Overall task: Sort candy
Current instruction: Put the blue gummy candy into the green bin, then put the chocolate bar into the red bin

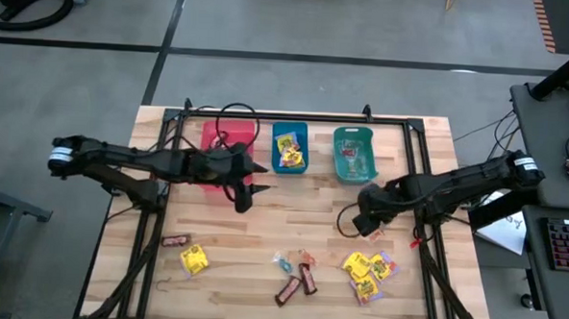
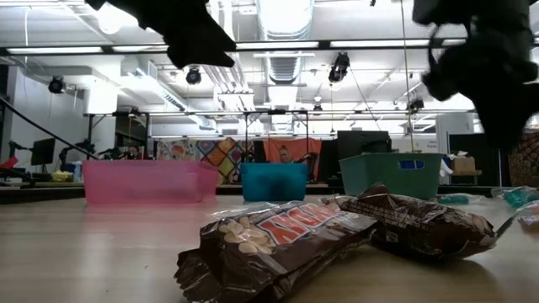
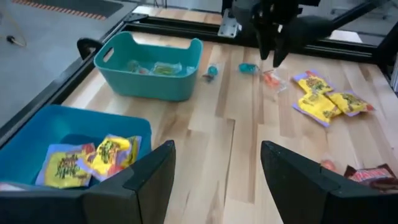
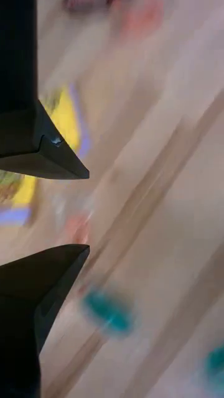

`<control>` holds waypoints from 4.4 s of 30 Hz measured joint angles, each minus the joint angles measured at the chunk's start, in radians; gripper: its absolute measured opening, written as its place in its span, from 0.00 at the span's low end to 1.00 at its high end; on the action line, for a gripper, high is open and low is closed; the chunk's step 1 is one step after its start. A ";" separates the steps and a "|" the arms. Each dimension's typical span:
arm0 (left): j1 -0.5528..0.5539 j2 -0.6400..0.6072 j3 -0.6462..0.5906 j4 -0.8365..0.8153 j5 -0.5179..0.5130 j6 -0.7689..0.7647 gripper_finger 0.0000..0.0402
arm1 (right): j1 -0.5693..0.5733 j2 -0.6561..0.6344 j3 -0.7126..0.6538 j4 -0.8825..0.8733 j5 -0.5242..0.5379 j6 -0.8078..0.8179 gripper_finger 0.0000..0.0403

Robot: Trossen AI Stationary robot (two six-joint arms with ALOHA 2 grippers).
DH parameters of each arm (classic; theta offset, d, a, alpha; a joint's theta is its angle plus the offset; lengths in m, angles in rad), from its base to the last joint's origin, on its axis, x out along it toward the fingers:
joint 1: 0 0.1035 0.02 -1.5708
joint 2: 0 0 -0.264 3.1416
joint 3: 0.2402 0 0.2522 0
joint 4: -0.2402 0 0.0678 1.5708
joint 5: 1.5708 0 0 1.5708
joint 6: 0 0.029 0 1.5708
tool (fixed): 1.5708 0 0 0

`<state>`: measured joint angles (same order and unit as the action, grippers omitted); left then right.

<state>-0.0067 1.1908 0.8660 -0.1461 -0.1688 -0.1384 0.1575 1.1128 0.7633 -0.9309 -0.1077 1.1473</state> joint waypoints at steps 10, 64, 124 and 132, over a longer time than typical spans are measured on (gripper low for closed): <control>0.000 -0.018 -0.020 -0.003 -0.004 -0.002 0.55 | 0.014 0.166 -0.001 -0.206 0.096 0.067 0.42; -0.001 -0.014 -0.024 -0.003 -0.005 -0.042 0.55 | 0.017 0.129 0.313 0.121 0.500 -0.437 0.02; -0.081 -0.014 -0.024 -0.051 -0.004 -0.142 0.55 | -0.694 0.477 0.417 0.016 0.553 -1.546 0.32; -0.225 -0.014 -0.021 -0.241 0.025 -0.331 0.55 | -0.657 0.414 0.473 -0.089 0.545 -1.272 0.34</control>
<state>-0.2319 1.1770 0.8447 -0.3866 -0.1440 -0.4691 -0.4991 1.5264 1.2366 -1.0203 0.4377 -0.1243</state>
